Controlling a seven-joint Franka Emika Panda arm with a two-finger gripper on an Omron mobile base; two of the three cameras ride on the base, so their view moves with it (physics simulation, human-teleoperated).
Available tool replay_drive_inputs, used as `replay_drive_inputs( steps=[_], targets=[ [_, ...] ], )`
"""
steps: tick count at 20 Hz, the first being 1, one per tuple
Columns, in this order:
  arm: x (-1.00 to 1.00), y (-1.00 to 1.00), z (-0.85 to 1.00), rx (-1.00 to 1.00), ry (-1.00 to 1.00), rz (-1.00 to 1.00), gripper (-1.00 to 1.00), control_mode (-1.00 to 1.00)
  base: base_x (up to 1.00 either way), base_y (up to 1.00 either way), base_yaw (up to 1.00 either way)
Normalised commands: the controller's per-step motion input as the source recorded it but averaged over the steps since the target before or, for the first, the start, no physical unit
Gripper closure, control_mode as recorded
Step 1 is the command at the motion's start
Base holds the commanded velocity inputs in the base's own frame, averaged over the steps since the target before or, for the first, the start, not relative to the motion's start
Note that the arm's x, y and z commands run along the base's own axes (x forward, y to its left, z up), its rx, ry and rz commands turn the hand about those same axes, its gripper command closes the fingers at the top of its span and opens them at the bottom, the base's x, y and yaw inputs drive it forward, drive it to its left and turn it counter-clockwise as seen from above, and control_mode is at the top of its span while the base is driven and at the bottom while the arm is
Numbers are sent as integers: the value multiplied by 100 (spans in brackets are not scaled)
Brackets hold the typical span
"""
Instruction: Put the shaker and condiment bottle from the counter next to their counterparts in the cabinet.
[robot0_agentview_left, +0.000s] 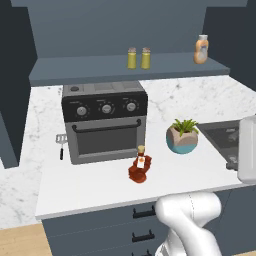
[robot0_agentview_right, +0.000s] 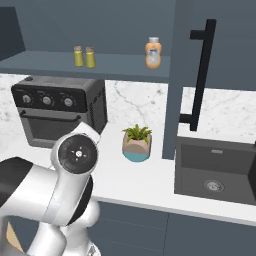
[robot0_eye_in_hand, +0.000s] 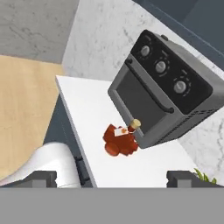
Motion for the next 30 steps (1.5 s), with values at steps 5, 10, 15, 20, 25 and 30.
replay_drive_inputs(
  steps=[5,10,15,20,25,30],
  targets=[
    [10,18,-69,-9,-20,11,-100,-100,0,0,0],
    [15,26,-55,-3,-19,5,-100,-100,0,0,0],
    [23,37,-32,0,-2,0,-100,-100,0,0,0],
    [4,29,-26,0,0,0,-100,-100,0,0,0],
    [0,4,-4,2,6,0,-100,-100,0,0,0],
    [0,1,-1,3,3,0,-100,-100,0,0,0]
  ],
)
